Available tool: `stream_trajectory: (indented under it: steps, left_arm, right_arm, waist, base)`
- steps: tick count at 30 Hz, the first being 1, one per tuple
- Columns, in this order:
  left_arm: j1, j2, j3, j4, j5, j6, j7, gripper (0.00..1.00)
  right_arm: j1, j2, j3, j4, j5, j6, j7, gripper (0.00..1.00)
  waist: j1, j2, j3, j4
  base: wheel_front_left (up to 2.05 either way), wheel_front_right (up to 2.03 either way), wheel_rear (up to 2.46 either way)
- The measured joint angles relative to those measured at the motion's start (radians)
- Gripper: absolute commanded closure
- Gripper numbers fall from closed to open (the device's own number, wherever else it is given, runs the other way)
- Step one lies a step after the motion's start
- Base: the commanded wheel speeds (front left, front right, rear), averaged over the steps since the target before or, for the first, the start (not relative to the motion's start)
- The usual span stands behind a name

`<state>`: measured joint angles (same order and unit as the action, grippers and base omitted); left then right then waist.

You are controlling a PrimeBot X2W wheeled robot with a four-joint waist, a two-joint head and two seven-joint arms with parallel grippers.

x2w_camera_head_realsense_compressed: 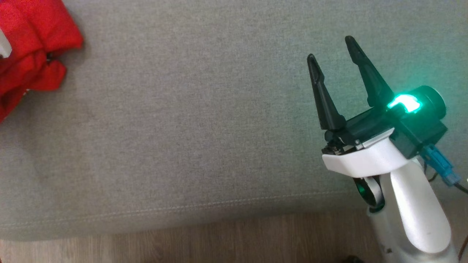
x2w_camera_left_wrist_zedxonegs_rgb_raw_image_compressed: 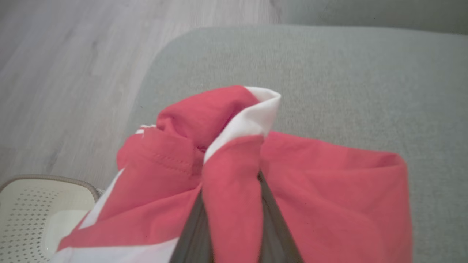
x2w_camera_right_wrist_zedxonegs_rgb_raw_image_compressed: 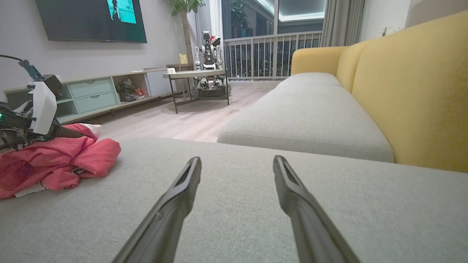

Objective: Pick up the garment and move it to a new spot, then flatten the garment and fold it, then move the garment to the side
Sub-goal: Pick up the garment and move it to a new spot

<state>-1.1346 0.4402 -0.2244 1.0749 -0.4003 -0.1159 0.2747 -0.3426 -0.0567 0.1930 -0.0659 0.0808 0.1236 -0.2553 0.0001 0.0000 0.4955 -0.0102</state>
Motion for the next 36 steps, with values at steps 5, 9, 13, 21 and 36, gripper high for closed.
stream_trajectory:
  steps: [5, 9, 13, 21, 36]
  left_arm:
    - [-0.005, -0.007, 0.01, -0.004, -0.024, -0.005, -0.124, 1.0]
    - [-0.006, -0.042, 0.016, -0.027, -0.044, -0.006, -0.227, 1.0]
    - [-0.005, -0.062, 0.023, -0.058, -0.06, -0.008, -0.3, 1.0]
    - [0.052, -0.116, 0.034, -0.201, -0.119, -0.008, -0.41, 1.0]
    - [0.307, -0.301, -0.124, -0.672, -0.188, 0.056, -0.261, 1.0]
  right_arm:
    - [0.004, 0.0, -0.001, 0.009, 0.001, 0.0, 0.0, 0.0]
    - [0.017, 0.0, -0.009, 0.02, 0.003, 0.0, 0.0, 0.0]
    - [0.037, 0.0, -0.011, 0.029, 0.014, 0.0, 0.0, 0.0]
    - [0.082, 0.0, -0.03, 0.052, 0.044, 0.0, 0.0, 0.0]
    - [0.108, 0.001, -0.093, 0.023, 0.063, 0.0, 0.0, 0.0]
  waist:
    - [0.0, 0.0, -0.05, 0.01]
    - [0.0, 0.0, -0.098, 0.025]
    - [0.0, 0.0, -0.136, 0.035]
    - [-0.0001, 0.0, -0.253, 0.051]
    - [-0.0001, 0.0001, -0.338, -0.09]
  base:
    - [0.0, 0.0, 0.0]
    - [0.0, 0.0, 0.0]
    - [0.0, 0.0, 0.0]
    - [0.0, 0.0, 0.0]
    - [0.0, 0.0, 0.0]
